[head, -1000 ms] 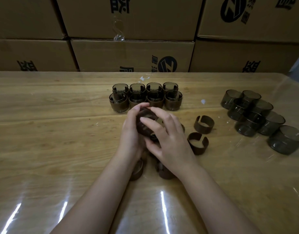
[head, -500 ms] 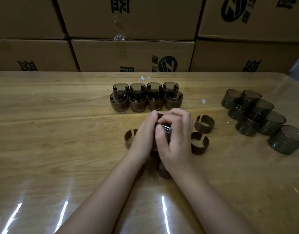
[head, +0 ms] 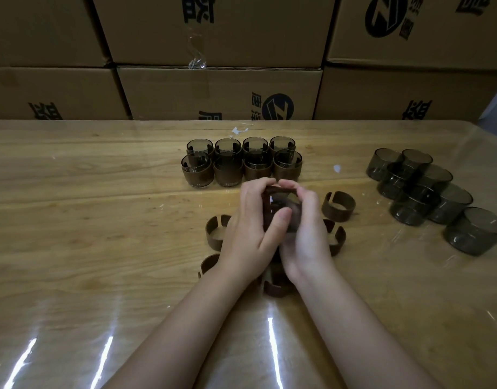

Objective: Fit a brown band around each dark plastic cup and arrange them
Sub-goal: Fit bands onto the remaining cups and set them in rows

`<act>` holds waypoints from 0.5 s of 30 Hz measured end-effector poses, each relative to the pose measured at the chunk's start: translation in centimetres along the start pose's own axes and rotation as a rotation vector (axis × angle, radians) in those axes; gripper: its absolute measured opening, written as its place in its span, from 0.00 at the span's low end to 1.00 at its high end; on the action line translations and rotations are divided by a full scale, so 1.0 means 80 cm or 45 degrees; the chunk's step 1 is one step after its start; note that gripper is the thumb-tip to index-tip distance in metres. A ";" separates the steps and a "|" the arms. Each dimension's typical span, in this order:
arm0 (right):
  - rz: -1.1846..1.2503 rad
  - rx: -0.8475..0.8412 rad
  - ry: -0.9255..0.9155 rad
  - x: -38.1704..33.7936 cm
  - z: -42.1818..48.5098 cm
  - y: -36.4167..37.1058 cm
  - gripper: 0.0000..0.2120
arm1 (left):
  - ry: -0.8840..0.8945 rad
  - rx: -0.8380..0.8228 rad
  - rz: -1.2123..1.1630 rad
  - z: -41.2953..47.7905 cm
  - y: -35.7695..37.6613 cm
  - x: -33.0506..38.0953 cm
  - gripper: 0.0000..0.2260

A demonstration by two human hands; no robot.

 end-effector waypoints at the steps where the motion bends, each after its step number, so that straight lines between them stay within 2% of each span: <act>1: 0.012 -0.020 0.036 0.002 0.000 0.000 0.13 | 0.027 0.006 0.014 0.000 0.000 0.003 0.18; 3: -0.059 -0.022 0.024 0.003 0.002 0.000 0.13 | 0.007 0.005 -0.016 0.001 -0.001 0.001 0.15; 5: -0.250 0.000 -0.126 -0.006 0.000 0.000 0.11 | -0.075 -0.001 -0.113 0.003 -0.002 -0.005 0.10; 8: -0.512 -0.029 -0.391 -0.024 -0.011 0.017 0.12 | -0.222 0.057 -0.400 0.007 -0.008 -0.018 0.11; 12: -0.859 -0.044 -0.751 -0.044 -0.028 0.037 0.23 | -0.501 0.110 -0.816 0.009 -0.005 -0.043 0.10; 15: -1.053 -0.119 -0.873 -0.044 -0.035 0.050 0.25 | -0.716 0.048 -1.116 0.002 0.009 -0.059 0.10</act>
Point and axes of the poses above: each hand's wrist, its own z-axis towards the middle knuckle, its own y-axis out of the palm, x = y × z, the point moved 10 cm from there along z, towards the middle knuckle, and after that the axes turned 1 degree about x, right-handed, at the moved point
